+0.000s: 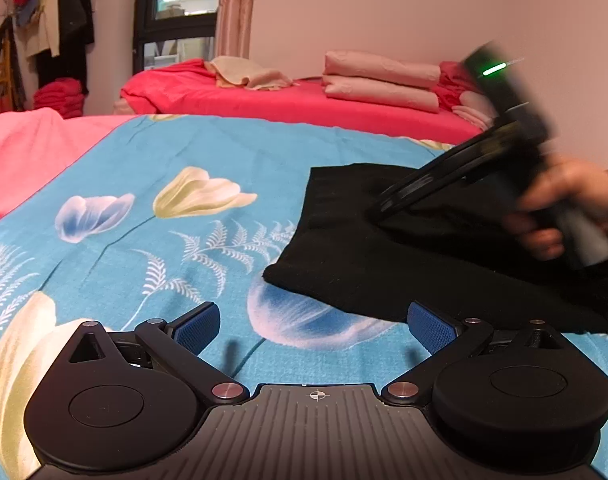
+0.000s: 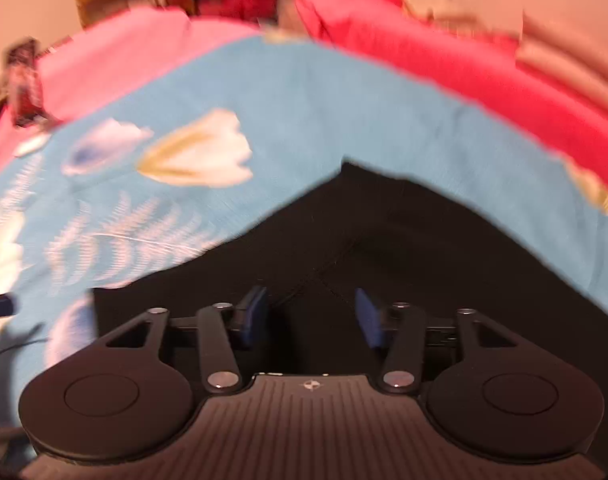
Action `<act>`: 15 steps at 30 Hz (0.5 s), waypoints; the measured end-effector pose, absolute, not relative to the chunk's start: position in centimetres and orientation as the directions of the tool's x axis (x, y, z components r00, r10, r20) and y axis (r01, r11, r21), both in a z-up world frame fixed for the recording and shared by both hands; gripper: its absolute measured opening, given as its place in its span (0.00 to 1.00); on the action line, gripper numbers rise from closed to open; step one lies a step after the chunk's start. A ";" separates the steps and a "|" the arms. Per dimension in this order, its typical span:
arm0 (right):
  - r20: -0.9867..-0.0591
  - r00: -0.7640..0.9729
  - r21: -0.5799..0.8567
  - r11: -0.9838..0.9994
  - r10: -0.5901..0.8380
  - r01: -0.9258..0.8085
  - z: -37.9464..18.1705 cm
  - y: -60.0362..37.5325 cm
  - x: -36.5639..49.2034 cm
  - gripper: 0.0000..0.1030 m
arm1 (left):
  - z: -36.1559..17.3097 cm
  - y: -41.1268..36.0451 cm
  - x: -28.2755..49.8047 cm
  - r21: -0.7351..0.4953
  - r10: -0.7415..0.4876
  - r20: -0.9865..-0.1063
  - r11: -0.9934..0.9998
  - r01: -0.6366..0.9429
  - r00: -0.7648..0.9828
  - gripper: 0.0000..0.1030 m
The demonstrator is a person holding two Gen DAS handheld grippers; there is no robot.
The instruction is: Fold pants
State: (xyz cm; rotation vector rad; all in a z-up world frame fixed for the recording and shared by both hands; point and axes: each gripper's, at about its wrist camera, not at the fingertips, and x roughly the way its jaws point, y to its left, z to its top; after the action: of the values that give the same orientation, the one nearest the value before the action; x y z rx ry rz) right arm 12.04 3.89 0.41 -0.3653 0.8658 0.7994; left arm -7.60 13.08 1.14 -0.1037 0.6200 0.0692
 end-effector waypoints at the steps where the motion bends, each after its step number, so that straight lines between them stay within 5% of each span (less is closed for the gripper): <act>1: -0.784 0.401 0.019 0.664 0.474 -0.747 -0.5 4.7 12.5 0.57 | 1.2 13.0 -7.5 -0.074 0.035 -0.584 0.993 -0.096 0.811 1.00; 15: -0.711 0.505 0.093 0.777 0.490 -0.623 4.0 -2.0 13.6 0.68 | 4.0 12.0 -4.4 0.020 0.050 -0.568 0.999 -0.046 0.821 1.00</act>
State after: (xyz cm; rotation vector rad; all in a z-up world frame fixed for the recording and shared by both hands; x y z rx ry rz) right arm 13.56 -1.98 4.03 -0.1842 0.7949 0.6756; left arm -4.45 12.01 4.04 0.0056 0.6050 0.0511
